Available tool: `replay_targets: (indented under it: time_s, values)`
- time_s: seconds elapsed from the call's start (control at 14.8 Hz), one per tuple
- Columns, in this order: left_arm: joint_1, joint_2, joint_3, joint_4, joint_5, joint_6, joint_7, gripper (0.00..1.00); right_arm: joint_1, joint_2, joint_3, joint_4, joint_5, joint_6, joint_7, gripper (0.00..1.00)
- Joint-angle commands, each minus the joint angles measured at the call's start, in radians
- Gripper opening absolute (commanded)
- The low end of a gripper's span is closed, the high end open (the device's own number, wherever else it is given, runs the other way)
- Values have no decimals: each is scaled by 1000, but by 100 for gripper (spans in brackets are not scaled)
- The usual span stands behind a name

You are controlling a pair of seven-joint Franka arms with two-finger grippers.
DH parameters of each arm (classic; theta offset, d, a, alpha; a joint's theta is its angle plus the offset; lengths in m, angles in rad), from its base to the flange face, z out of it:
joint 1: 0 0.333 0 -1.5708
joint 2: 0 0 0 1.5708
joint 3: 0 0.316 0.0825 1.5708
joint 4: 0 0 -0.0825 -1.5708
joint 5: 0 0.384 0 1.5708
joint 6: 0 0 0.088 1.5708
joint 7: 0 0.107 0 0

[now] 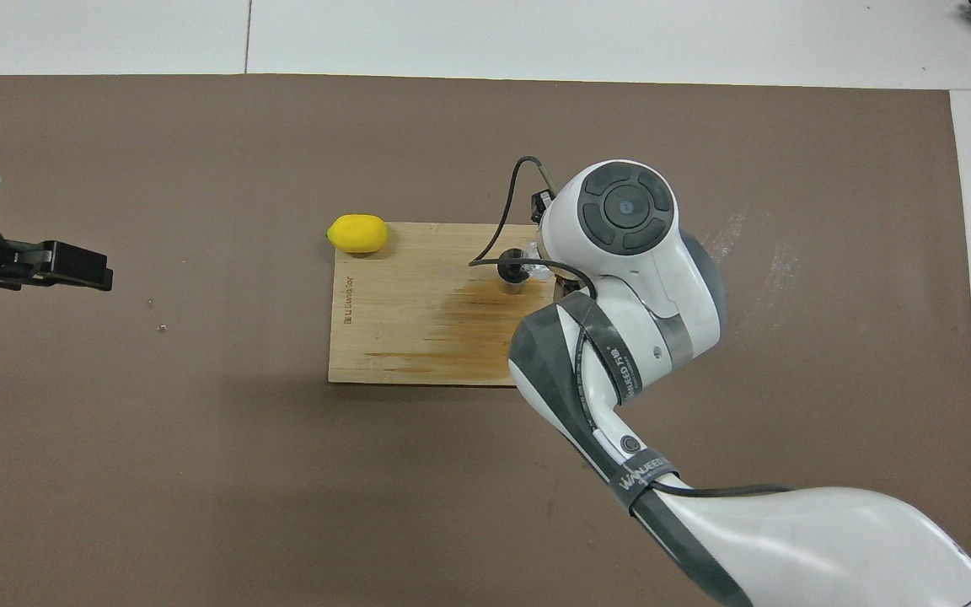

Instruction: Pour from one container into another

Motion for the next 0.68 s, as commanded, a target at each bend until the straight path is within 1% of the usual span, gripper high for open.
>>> replay_targets:
  time_s: [0.0,0.27,0.41,0.47,0.61]
  values:
    - [1,11,-8,60,7,-68,5,100,6,9,0,15,-32,0,30,11]
    - [3,4,-8,68,16,-106,5,100,6,9,1,15,-56,-3,28,11]
    - [3,7,-11,126,16,-190,5,100,6,9,1,15,-56,-4,28,11]
    - [3,5,-15,128,13,-181,5,100,4,9,1,16,-47,-4,30,11]
    - [3,-10,-18,79,13,-140,5,100,3,9,3,24,-35,-9,33,11]
